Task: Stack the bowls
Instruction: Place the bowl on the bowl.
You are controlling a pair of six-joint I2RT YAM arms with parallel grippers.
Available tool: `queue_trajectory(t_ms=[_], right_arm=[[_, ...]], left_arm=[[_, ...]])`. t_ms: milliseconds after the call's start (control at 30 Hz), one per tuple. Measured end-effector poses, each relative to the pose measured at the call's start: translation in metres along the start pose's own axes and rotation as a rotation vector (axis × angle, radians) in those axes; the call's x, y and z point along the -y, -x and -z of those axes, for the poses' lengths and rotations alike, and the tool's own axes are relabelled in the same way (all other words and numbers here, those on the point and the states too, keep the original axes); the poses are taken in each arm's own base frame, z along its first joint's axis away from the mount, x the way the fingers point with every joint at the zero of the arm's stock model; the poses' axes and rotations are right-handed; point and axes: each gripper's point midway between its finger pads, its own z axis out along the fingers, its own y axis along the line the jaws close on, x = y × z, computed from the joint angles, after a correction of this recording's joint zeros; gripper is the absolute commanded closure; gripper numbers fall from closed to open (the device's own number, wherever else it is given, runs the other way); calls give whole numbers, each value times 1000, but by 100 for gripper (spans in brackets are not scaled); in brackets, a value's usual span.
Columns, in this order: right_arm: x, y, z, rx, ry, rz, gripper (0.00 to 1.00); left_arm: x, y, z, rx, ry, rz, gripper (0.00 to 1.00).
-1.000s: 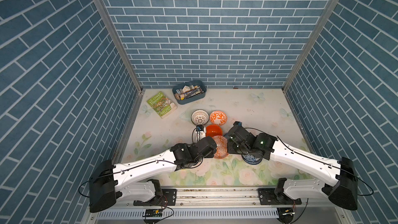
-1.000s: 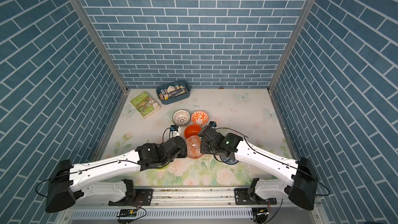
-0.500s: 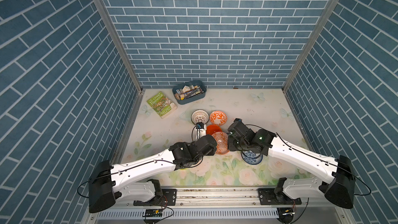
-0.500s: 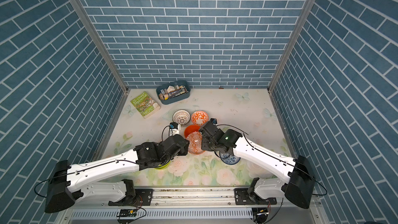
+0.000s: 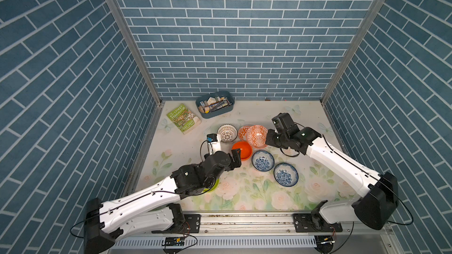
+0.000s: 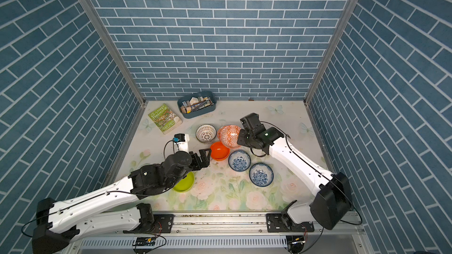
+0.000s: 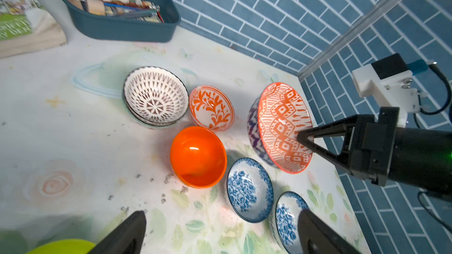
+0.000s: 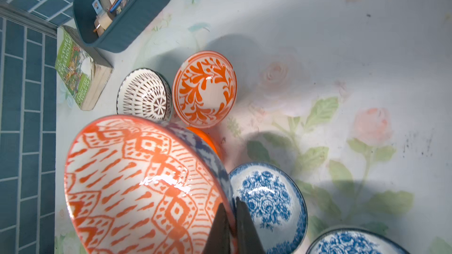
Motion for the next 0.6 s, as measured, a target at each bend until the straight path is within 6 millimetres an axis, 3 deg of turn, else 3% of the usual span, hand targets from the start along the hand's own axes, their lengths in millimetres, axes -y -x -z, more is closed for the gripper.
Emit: queue_trajectory(t_ms=[167, 367, 600], right_arm=[[1, 23, -33, -24, -5, 1, 100], [3, 33, -76, -78, -24, 12, 100], [-7, 45, -106, -84, -4, 31, 100]], left_arm=[[-42, -1, 12, 138, -13, 23, 0], [-85, -7, 17, 293, -18, 89, 0], [-92, 3, 27, 383, -75, 164, 0]])
